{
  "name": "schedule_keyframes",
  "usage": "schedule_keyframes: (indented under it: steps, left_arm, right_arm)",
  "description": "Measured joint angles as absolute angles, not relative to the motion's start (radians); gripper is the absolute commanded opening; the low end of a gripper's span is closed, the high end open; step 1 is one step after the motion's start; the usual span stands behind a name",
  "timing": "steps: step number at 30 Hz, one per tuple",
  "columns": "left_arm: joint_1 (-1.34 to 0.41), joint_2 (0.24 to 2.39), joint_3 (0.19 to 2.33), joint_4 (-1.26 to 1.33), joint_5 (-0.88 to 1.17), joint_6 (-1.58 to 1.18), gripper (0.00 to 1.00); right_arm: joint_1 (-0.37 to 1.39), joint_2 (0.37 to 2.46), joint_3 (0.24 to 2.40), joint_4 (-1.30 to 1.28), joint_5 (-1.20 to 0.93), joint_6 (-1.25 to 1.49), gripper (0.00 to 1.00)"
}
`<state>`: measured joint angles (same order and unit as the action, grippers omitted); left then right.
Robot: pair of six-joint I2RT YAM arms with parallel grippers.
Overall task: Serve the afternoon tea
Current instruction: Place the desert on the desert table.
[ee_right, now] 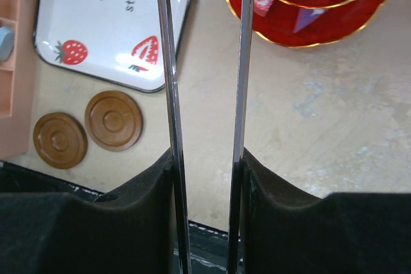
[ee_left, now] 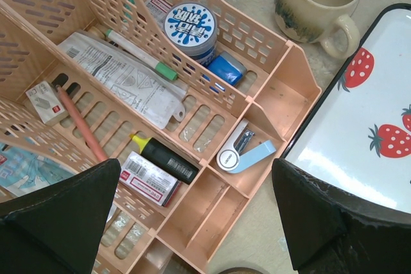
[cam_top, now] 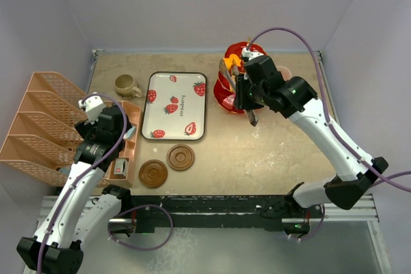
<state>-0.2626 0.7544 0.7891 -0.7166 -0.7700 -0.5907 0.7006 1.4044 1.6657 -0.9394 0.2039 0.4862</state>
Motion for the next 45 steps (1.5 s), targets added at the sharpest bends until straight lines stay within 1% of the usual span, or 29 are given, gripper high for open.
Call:
schedule_keyframes:
  steps: [10,20,33,39,45]
  left_arm:
    - [-0.263,0.757,0.789,-0.712,-0.770,-0.591,0.99]
    - [-0.263,0.762,0.789,-0.712,-0.769,-0.591,0.99]
    - [-0.263,0.767,0.789,-0.712,-0.765,-0.591,0.99]
    - [-0.263,0.767,0.789,-0.712,-0.765,-0.591,0.99]
    - [-0.263,0.768,0.789,-0.712,-0.765,-0.591,0.99]
  right_arm:
    - [0.509,1.351,1.612,-0.984,0.211,0.421,0.30]
    - [0.402,1.351,1.612,-0.982,0.210,0.348,0.30]
    - [0.363,1.480,1.637,-0.911,0.191,0.282,0.32]
    - [0.363,1.495,1.662,-0.907,0.191,0.269,0.33]
    - [0.363,1.499,1.679,-0.907,0.204,0.264,0.37]
